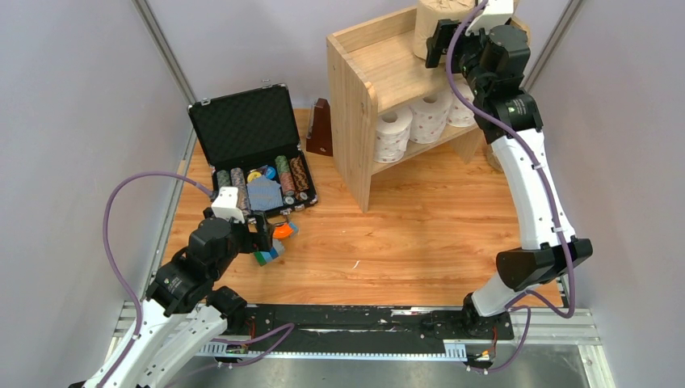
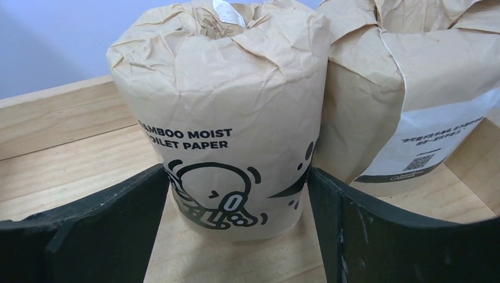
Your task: Place and organize the paper towels onto the shelf
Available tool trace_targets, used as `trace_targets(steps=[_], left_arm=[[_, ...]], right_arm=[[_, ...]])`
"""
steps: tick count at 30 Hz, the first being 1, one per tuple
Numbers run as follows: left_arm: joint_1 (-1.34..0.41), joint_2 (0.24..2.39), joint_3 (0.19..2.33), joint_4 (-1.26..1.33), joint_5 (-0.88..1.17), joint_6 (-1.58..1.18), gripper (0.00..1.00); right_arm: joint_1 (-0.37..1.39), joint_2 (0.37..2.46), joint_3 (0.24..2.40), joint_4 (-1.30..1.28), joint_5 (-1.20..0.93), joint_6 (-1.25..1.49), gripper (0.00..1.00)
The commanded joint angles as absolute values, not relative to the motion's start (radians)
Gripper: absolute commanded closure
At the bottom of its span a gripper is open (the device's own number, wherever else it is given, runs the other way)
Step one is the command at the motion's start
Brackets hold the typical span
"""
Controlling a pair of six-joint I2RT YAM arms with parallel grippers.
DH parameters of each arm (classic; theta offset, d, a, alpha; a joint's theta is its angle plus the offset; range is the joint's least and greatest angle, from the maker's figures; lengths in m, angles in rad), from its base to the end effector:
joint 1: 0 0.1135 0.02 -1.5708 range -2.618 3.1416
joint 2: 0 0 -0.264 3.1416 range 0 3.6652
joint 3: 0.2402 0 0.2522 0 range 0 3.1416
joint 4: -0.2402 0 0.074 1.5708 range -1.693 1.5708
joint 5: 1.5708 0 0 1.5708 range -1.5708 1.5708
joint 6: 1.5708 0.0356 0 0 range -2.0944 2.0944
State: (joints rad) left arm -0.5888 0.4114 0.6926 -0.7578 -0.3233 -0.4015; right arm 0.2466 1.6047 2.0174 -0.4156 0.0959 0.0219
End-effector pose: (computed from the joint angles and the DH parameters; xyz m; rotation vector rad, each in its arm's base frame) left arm 0.0832 -0.0419 0.2953 -0.0109 2.0334 -0.2953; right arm 0.3293 0.0794 0.5302 -0.1016 1.5720 0.1352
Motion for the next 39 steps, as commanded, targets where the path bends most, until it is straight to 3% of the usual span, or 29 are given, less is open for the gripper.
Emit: trace_targets(steps=[1,5,14,21,29,33,39], left_arm=[[-0.591,0.41,0.692,-0.72,-0.322,-0.391,0.0],[-0.592,0.408,0.692,-0.724,-0.326,-0.395,0.0],[-0.592,0.4,0.695,-0.733,-0.336,-0.409,0.0],[-0.592,0.387,0.693,-0.731,-0.328,-0.411,0.0],[-0.591,0.393,0.695,-0.734,-0.328,-0.414,0.0],[-0.592,0.391,0.698,-0.746,-0.345,-0.421,0.0],[-0.591,0.382,0.698,-0.757,-0.378,-0.432,0.0]], right_arm=[[0.236,1.574,2.018,-0.389,0.143,0.005,0.07],[0.237,1.539,2.022,-0.416,0.109,0.036,0.01],[0.237,1.304,1.931,-0.505,0.119,0.142,0.0],[0.236,1.078,1.634,-0.572,0.415,0.267,0.0],[0.174,0.978,1.343,-0.643,0.506,0.468,0.0],[0.05,0.965,1.271,-0.639,0.437,0.526,0.0],[-0.322,1.06,1.204,-0.626,0.141,0.687,0.0]])
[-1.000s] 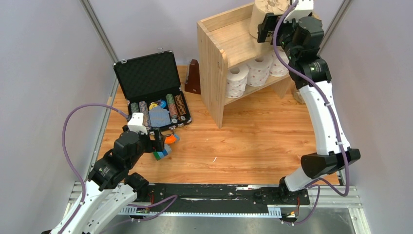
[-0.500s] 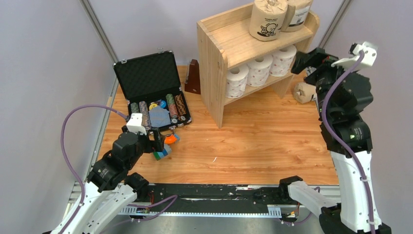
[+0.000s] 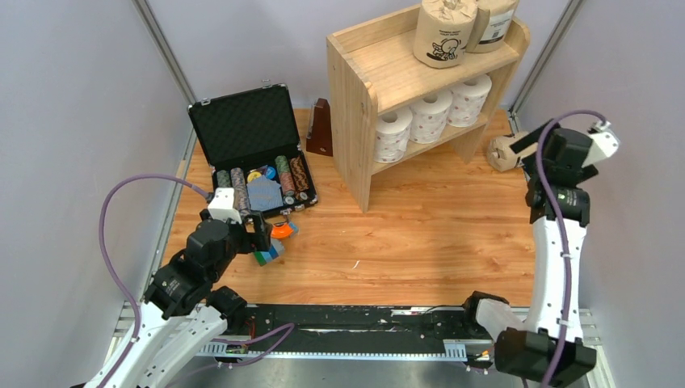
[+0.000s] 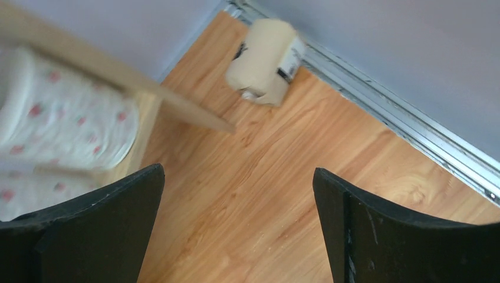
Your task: Place and organize the paper towels onto the shelf
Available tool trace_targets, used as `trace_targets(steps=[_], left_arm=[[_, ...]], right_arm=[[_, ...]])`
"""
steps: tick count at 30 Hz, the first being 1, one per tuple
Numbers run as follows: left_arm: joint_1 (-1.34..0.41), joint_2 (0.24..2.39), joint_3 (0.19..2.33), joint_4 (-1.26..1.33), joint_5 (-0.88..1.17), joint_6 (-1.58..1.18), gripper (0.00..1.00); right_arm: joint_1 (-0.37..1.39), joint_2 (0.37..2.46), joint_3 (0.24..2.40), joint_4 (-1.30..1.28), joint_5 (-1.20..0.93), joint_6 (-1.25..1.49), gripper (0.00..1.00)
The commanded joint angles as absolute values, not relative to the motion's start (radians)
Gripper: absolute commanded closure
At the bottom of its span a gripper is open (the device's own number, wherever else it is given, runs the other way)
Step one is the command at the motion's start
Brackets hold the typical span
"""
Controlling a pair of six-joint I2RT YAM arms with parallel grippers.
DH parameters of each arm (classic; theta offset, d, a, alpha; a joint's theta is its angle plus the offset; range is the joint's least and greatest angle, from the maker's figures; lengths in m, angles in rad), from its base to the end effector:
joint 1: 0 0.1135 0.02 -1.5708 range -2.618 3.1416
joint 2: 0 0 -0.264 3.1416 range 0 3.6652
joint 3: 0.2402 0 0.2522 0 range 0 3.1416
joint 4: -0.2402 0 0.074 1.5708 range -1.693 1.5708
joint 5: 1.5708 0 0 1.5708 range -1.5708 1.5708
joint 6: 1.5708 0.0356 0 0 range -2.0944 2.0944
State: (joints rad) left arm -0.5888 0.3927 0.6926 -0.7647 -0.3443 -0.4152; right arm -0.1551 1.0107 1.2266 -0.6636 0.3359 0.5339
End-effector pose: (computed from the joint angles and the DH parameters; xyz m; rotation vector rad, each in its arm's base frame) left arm 0.0803 -0.0392 0.2960 -0.0406 2.0179 -0.2901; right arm 0.1989 -0.0430 0.4017 0.8683 1.7940 -0.0953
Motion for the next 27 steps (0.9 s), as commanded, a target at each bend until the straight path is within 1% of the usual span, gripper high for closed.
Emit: trace_targets(steps=[1,3,7,10,13,18,27], left_arm=[[-0.592,0.383,0.698,-0.756,-0.38,-0.432,0.0],[-0.592,0.389,0.699,-0.756,-0.379,-0.433,0.0],[-0.592,0.408,0.703,-0.758,-0.375,-0.431,0.0],[-0.592,0.413,0.704,-0.759,-0.372,-0.43,0.0],[-0.592,0.408,0.703,-0.759,-0.37,-0.43,0.0],[-0.592,0.404,0.702,-0.762,-0.373,-0.429,0.0],[-0.591,0.453,0.694,-0.733,-0.301,-0.4,0.0]], right_arm=[[-0.363,1.089,1.194,-0.619,0.104,0.725,0.0],[-0.412,1.158,1.183,-0.575,0.05,0.752,0.0],[-0.435,1.311,1.209,-0.486,0.016,0.793,0.0],[-0.453,1.426,1.251,-0.442,-0.038,0.834,0.0],[-0.468,1.57,1.29,-0.409,-0.009,0.867,0.0],[-0.51,1.776,1.396,-0.376,-0.12,0.904,0.0],[-0.515,1.928,1.477,-0.277,-0.101,0.969,0.0]])
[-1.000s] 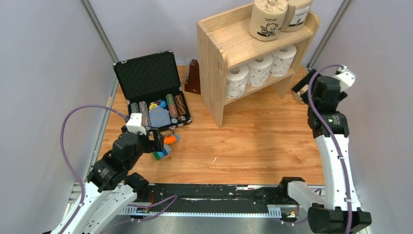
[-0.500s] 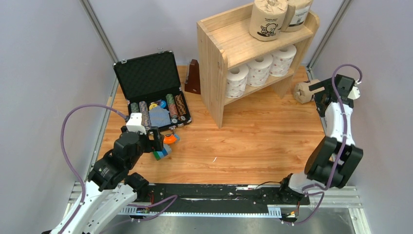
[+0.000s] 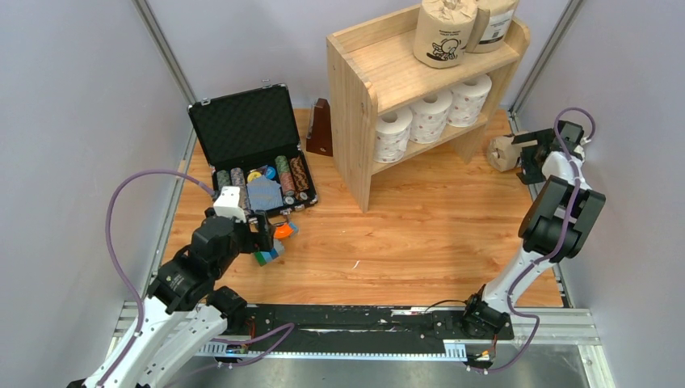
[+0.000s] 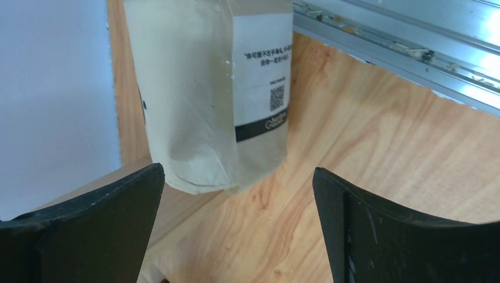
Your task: Place and organize the paper towels onto the shelf
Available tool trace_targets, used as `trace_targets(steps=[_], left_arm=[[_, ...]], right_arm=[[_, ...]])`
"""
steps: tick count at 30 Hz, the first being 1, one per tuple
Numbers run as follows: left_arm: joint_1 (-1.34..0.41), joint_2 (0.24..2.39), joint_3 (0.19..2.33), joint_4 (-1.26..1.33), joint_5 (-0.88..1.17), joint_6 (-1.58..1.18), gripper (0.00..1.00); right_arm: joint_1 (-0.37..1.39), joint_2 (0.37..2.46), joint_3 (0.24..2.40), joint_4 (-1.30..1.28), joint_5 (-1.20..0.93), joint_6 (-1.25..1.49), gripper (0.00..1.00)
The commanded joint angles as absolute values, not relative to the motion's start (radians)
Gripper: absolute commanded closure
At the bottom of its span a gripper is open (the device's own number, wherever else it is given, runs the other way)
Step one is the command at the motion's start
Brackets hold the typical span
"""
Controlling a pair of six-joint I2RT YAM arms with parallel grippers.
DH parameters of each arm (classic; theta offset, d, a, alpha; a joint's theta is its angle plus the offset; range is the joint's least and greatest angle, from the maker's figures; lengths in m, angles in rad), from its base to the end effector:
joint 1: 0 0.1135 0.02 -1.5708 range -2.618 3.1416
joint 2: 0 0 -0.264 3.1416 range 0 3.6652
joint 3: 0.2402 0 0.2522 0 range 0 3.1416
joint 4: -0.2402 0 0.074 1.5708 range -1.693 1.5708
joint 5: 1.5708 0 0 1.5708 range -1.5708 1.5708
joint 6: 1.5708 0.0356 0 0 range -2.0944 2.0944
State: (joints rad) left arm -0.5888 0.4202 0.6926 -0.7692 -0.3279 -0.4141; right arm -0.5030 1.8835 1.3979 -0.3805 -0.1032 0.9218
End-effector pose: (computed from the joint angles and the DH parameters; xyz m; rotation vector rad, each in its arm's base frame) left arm 0.0841 -0.0424 0.2936 -0.0222 2.0510 -0.2881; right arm 0.3669 -0.1977 0.2201 1.5695 1.8885 0.3117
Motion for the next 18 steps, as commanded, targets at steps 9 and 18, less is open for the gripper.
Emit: trace_targets(steps=[9,18], left_arm=[[-0.592,0.48,0.695,-0.73,-0.304,-0.403,0.0],[-0.591,0.481,0.693,-0.731,-0.314,-0.405,0.0]], right_arm=[[-0.507,2.026,1.515,-0.259,-0.031,1.006,0.0],[-0.493,2.1,1.497,-0.248,0.05,0.958,0.02]])
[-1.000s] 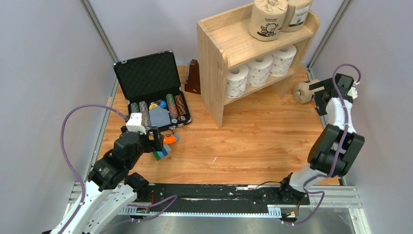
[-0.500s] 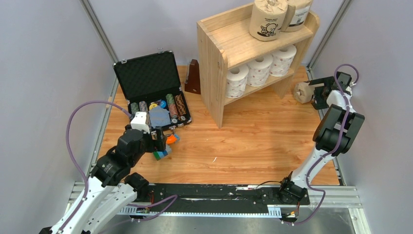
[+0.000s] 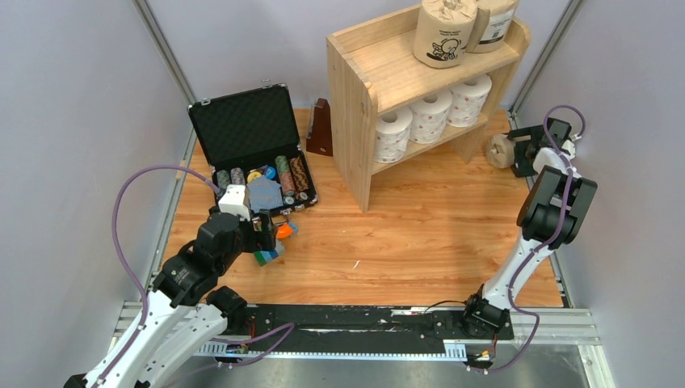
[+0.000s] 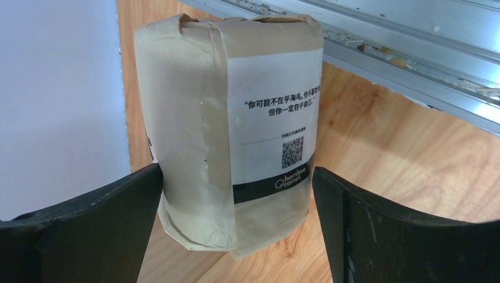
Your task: Place and organize the paper towels onto the shelf
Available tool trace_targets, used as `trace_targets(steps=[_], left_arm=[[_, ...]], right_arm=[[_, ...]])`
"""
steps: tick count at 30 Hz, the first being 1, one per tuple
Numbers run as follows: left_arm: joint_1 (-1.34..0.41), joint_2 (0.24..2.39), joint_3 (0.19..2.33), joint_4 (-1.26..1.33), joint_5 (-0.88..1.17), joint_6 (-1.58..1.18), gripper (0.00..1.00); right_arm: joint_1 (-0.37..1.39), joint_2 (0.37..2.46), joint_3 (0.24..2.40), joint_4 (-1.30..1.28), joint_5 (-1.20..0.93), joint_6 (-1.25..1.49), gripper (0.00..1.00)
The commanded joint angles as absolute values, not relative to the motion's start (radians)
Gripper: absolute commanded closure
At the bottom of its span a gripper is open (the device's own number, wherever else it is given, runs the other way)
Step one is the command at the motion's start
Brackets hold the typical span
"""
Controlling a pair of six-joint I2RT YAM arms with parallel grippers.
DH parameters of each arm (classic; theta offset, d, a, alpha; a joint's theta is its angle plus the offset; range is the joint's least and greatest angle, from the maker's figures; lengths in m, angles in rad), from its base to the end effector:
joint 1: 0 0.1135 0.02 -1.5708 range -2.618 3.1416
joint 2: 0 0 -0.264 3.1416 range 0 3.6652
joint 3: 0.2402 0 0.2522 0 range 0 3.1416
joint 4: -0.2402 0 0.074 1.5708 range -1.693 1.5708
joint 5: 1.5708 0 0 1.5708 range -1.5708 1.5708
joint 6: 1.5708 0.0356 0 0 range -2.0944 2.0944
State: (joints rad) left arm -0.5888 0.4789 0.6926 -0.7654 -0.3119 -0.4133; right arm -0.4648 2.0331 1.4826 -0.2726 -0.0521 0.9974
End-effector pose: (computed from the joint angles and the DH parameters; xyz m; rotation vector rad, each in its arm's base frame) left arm 0.0928 -0.0488 0.2892 0.0003 2.1048 -0.2736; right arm 0.4052 -0.2011 0.1924 1.5944 1.8146 0.3101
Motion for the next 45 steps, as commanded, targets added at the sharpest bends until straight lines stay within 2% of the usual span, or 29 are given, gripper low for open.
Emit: trace_targets(steps=[1,6,11,23,31,36,40,45], left_arm=[[-0.592,0.48,0.694,-0.73,-0.314,-0.405,0.0],[-0.592,0.478,0.693,-0.73,-0.308,-0.402,0.0],[-0.592,0.468,0.694,-0.726,-0.292,-0.394,0.0],[-0.592,0.381,0.691,-0.72,-0.264,-0.385,0.0],[-0.592,0.319,0.692,-0.71,-0.242,-0.376,0.0],[-0.591,0.293,0.688,-0.698,-0.219,-0.373,0.0],[-0.592,0.293,0.686,-0.691,-0.197,-0.37,0.0],[-0.592,0.299,0.682,-0.68,-0.168,-0.367,0.0]], right_arm=[[-0.493,2.108,1.494,-0.238,0.04,0.944,0.04],[-0.492,2.098,1.448,-0.191,-0.029,0.884,0.22],[-0.492,1.999,1.335,-0.18,-0.046,0.876,0.3],[-0.381,1.562,0.905,-0.29,-0.107,0.905,0.34],[-0.079,1.27,0.75,-0.457,0.052,0.924,0.34],[0.199,1.121,0.654,-0.469,0.215,0.956,0.34],[0.406,1.076,0.623,-0.501,0.319,0.96,0.34],[0.554,1.058,0.642,-0.649,0.28,1.039,0.31]])
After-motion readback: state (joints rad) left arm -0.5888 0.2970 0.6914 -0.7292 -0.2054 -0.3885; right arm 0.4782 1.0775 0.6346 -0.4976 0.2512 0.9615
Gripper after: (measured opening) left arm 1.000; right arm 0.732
